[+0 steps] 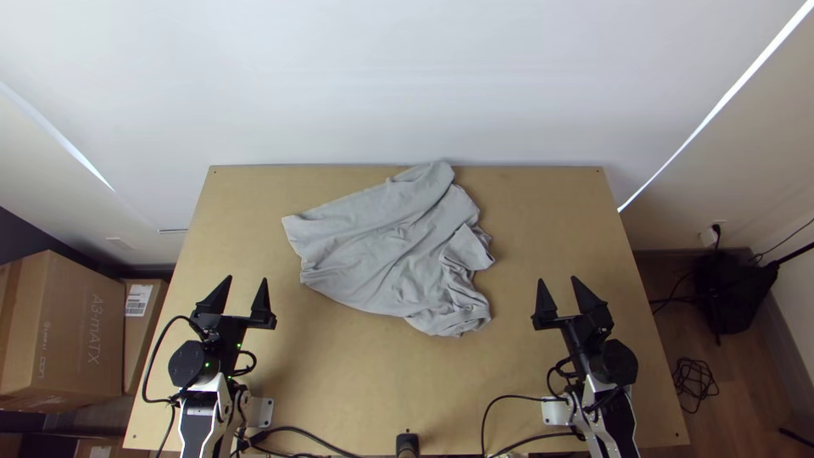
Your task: Fold the t-shirt
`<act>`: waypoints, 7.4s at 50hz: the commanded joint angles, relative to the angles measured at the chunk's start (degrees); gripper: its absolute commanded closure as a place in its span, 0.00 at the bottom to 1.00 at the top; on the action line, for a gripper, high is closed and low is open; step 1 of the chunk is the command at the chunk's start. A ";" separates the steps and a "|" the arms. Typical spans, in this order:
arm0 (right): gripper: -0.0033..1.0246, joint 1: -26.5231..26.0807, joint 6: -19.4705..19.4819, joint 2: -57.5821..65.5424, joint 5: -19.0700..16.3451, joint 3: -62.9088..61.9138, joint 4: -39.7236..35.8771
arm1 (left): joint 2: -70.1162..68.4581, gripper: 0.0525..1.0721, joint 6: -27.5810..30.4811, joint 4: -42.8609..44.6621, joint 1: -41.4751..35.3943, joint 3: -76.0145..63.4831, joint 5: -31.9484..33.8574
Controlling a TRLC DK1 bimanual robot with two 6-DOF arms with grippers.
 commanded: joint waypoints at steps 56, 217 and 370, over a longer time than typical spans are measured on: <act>0.04 -0.30 -0.73 -0.21 0.70 -0.29 -1.20 | -0.36 0.04 0.07 -0.58 0.07 -2.61 0.08; 0.49 18.94 26.25 95.94 -18.99 61.76 -33.01 | 111.79 0.04 -10.04 -44.35 -17.86 124.92 -2.30; 0.98 -8.21 23.18 65.53 -22.42 48.93 -45.32 | 108.10 0.98 -9.86 -39.78 -24.54 103.03 -1.77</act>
